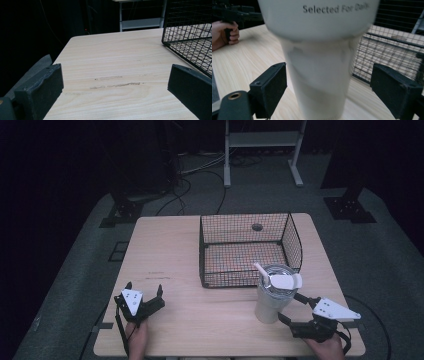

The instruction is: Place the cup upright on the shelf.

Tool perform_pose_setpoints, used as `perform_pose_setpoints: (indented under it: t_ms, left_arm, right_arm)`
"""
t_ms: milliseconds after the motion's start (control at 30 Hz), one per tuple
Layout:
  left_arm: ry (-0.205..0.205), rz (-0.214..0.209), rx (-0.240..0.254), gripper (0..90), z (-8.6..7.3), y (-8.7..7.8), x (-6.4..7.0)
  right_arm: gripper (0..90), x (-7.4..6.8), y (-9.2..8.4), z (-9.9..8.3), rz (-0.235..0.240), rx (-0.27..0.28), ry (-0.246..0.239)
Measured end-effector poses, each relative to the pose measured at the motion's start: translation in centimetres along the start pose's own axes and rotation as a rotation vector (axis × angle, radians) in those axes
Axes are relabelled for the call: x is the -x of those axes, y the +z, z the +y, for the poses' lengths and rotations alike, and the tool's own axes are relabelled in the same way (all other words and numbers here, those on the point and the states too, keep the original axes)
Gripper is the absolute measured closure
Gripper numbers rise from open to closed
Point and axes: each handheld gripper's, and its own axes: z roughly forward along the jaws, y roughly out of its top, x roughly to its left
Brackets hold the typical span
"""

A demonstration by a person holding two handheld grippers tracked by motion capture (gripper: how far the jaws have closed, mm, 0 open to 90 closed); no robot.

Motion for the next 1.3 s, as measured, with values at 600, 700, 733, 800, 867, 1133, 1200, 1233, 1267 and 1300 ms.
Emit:
perform_pose_setpoints:
  t_ms: [600,700,733,800,867,1133,1200,1233,1267,1300]
  left_arm:
    - [-0.004,0.002,-0.005,0.0,0.0,0.0,0.0]
    - [-0.003,0.003,-0.006,0.0,0.0,0.0,0.0]
    - [0.000,0.004,-0.008,0.0,0.0,0.0,0.0]
    - [0.002,0.003,-0.009,0.0,0.0,0.1,0.0]
    - [0.002,0.004,-0.009,0.0,0.0,0.1,0.0]
    - [-0.001,0.004,-0.009,0.0,0.0,0.0,0.0]
    - [-0.001,0.004,-0.010,0.0,0.0,0.0,0.0]
    - [-0.001,0.004,-0.010,0.0,0.0,0.0,0.0]
    - [-0.001,0.004,-0.011,0.0,0.0,0.0,0.0]
    - [-0.001,0.004,-0.011,0.0,0.0,0.0,0.0]
  right_arm:
    - [6.6,-0.9,4.3,0.7,-0.009,0.067,0.002]
    - [7.1,-0.9,4.5,0.6,-0.014,0.083,-0.002]
    - [7.6,-1.0,4.5,0.5,-0.022,0.093,-0.005]
    - [7.8,-1.0,4.5,0.6,-0.023,0.087,-0.008]
    - [7.9,-1.0,4.5,0.7,-0.021,0.085,-0.013]
    - [8.2,-1.1,4.6,0.9,-0.047,0.075,-0.014]
    - [8.3,-1.3,4.5,1.0,-0.059,0.083,-0.028]
    - [8.3,-1.3,4.5,1.0,-0.059,0.083,-0.028]
    - [8.3,-1.3,4.4,1.2,-0.052,0.102,-0.023]
    - [8.3,-1.3,4.4,1.2,-0.052,0.102,-0.023]
